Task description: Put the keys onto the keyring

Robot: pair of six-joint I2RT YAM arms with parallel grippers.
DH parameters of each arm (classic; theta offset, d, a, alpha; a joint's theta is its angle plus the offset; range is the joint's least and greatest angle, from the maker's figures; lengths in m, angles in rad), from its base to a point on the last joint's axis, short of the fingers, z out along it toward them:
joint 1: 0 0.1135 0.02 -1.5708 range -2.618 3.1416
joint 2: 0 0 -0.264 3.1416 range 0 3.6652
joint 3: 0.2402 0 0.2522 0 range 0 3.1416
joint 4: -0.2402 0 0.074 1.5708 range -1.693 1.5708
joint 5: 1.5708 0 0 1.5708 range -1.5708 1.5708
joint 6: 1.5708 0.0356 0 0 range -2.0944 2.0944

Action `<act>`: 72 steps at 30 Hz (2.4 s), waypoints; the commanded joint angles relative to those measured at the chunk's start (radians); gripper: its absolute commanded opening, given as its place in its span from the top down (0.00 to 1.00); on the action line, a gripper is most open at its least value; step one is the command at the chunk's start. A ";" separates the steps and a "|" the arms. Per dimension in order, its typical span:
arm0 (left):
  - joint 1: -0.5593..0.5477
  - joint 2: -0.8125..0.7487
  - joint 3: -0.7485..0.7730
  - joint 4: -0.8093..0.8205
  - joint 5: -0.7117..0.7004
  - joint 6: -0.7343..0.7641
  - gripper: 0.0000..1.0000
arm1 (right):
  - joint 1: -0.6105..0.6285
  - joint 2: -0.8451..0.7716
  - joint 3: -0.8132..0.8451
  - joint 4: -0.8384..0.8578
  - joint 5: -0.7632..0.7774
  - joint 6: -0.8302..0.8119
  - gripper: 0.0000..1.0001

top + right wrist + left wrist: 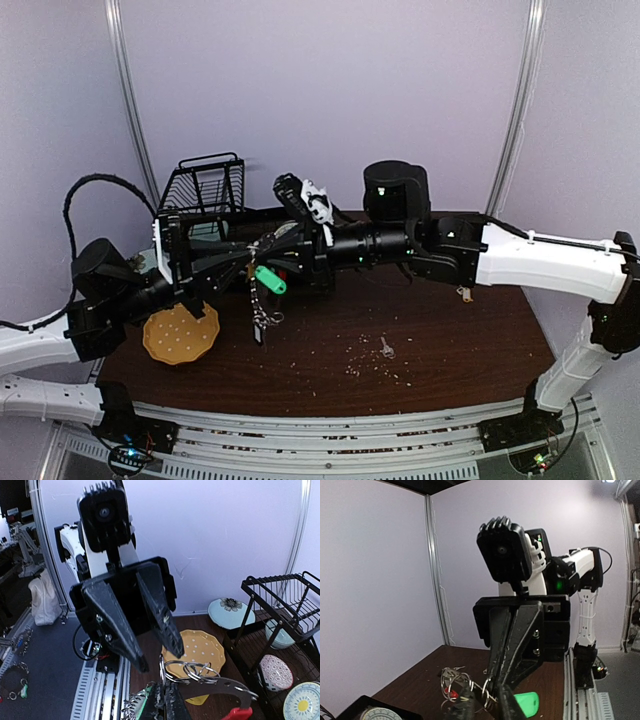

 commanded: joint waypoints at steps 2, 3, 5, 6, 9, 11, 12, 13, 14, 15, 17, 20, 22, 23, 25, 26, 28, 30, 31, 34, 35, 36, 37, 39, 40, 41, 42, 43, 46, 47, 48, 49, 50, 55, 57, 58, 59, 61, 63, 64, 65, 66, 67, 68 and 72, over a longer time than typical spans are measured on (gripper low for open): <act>-0.006 -0.019 0.089 -0.123 -0.022 0.079 0.69 | 0.013 -0.106 0.045 -0.233 0.197 -0.112 1.00; -0.005 -0.029 0.096 -0.143 -0.026 0.100 0.69 | 0.013 -0.113 0.053 -0.272 0.225 -0.124 1.00; -0.005 -0.034 0.121 -0.201 -0.018 0.151 0.70 | 0.014 -0.114 0.081 -0.347 0.276 -0.145 1.00; -0.005 -0.020 0.138 -0.239 -0.004 0.177 0.71 | 0.016 -0.109 0.099 -0.395 0.304 -0.157 1.00; -0.005 0.042 0.185 -0.331 0.051 0.216 0.70 | 0.034 -0.073 0.174 -0.506 0.400 -0.186 1.00; -0.005 0.078 0.200 -0.350 0.082 0.221 0.70 | 0.048 -0.041 0.236 -0.586 0.444 -0.198 1.00; -0.005 0.089 0.204 -0.355 0.088 0.219 0.70 | 0.058 -0.024 0.270 -0.629 0.461 -0.208 1.00; -0.005 0.096 0.206 -0.358 0.092 0.215 0.71 | 0.071 -0.008 0.303 -0.672 0.483 -0.220 1.00; -0.006 0.099 0.206 -0.356 0.101 0.213 0.71 | 0.085 0.008 0.332 -0.708 0.499 -0.240 1.00; -0.005 0.100 0.201 -0.349 0.104 0.211 0.71 | 0.099 0.023 0.358 -0.737 0.515 -0.252 1.00; -0.006 0.104 0.193 -0.332 0.103 0.201 0.74 | 0.117 0.048 0.401 -0.782 0.531 -0.266 1.00; -0.005 0.097 0.185 -0.316 0.084 0.193 0.77 | 0.134 0.073 0.434 -0.799 0.524 -0.272 1.00; -0.005 0.091 0.175 -0.305 0.085 0.192 0.78 | 0.140 0.083 0.444 -0.799 0.520 -0.275 1.00; -0.005 0.090 0.172 -0.303 0.090 0.192 0.78 | 0.142 0.086 0.446 -0.801 0.518 -0.276 1.00; -0.005 0.094 0.172 -0.301 0.098 0.191 0.81 | 0.148 0.094 0.451 -0.804 0.517 -0.278 1.00; -0.005 0.097 0.173 -0.302 0.097 0.188 0.86 | 0.150 0.096 0.452 -0.803 0.517 -0.279 1.00; -0.005 0.106 0.176 -0.308 0.093 0.188 0.96 | 0.151 0.091 0.452 -0.801 0.517 -0.280 1.00; -0.005 0.116 0.184 -0.323 0.096 0.193 1.00 | 0.152 0.088 0.451 -0.797 0.516 -0.282 1.00; -0.005 0.121 0.188 -0.331 0.097 0.194 1.00 | 0.152 0.085 0.450 -0.794 0.516 -0.282 1.00; -0.005 0.129 0.199 -0.354 0.091 0.202 0.91 | 0.151 0.078 0.446 -0.789 0.517 -0.284 1.00; -0.005 0.130 0.200 -0.359 0.093 0.205 0.90 | 0.152 0.077 0.445 -0.788 0.520 -0.284 1.00; -0.005 0.129 0.202 -0.363 0.100 0.208 0.88 | 0.152 0.078 0.443 -0.788 0.523 -0.284 1.00; -0.006 0.127 0.201 -0.365 0.110 0.210 0.88 | 0.152 0.077 0.441 -0.788 0.525 -0.284 1.00; -0.005 0.127 0.201 -0.370 0.113 0.217 0.90 | 0.152 0.071 0.435 -0.778 0.524 -0.284 1.00; -0.006 0.126 0.202 -0.370 0.105 0.221 0.93 | 0.152 0.067 0.428 -0.771 0.522 -0.285 1.00; -0.005 0.125 0.202 -0.370 0.098 0.223 0.98 | 0.151 0.063 0.421 -0.764 0.517 -0.287 1.00; -0.005 0.124 0.201 -0.366 0.097 0.223 1.00 | 0.152 0.061 0.416 -0.760 0.514 -0.289 1.00; -0.006 0.120 0.198 -0.361 0.099 0.222 1.00 | 0.152 0.059 0.415 -0.758 0.512 -0.290 1.00; -0.005 0.123 0.194 -0.357 0.106 0.220 0.96 | 0.152 0.059 0.415 -0.756 0.506 -0.292 1.00; -0.005 0.124 0.196 -0.357 0.106 0.219 0.94 | 0.152 0.060 0.415 -0.756 0.502 -0.294 1.00; -0.005 0.125 0.197 -0.357 0.108 0.217 0.95 | 0.151 0.061 0.415 -0.755 0.499 -0.296 1.00; -0.005 0.125 0.196 -0.355 0.110 0.215 0.97 | 0.150 0.062 0.415 -0.754 0.499 -0.297 1.00; -0.005 0.126 0.195 -0.354 0.114 0.214 0.97 | 0.151 0.063 0.416 -0.754 0.498 -0.297 1.00; -0.005 0.133 0.190 -0.334 0.114 0.195 1.00 | 0.152 0.065 0.418 -0.750 0.487 -0.299 1.00; -0.006 0.138 0.188 -0.331 0.113 0.190 1.00 | 0.152 0.065 0.418 -0.750 0.485 -0.299 1.00; -0.005 0.140 0.189 -0.330 0.114 0.188 0.97 | 0.152 0.066 0.418 -0.748 0.485 -0.298 1.00; -0.005 0.142 0.189 -0.330 0.113 0.185 0.95 | 0.151 0.065 0.417 -0.747 0.485 -0.298 1.00; -0.005 0.142 0.190 -0.328 0.112 0.185 0.94 | 0.152 0.067 0.418 -0.745 0.485 -0.297 1.00; -0.005 0.139 0.187 -0.323 0.111 0.185 0.94 | 0.151 0.065 0.414 -0.741 0.483 -0.298 1.00; -0.005 0.139 0.185 -0.319 0.111 0.182 0.94 | 0.152 0.066 0.413 -0.739 0.482 -0.299 1.00; -0.005 0.138 0.182 -0.314 0.111 0.179 0.94 | 0.152 0.065 0.411 -0.737 0.479 -0.300 1.00; -0.005 0.137 0.181 -0.311 0.114 0.178 0.98 | 0.151 0.066 0.412 -0.736 0.476 -0.299 1.00; -0.006 0.133 0.180 -0.307 0.114 0.178 1.00 | 0.152 0.067 0.412 -0.735 0.474 -0.299 1.00; -0.005 0.129 0.176 -0.302 0.113 0.177 1.00 | 0.152 0.067 0.412 -0.734 0.475 -0.299 1.00; -0.005 0.110 0.165 -0.280 0.099 0.173 1.00 | 0.149 0.054 0.385 -0.706 0.486 -0.280 1.00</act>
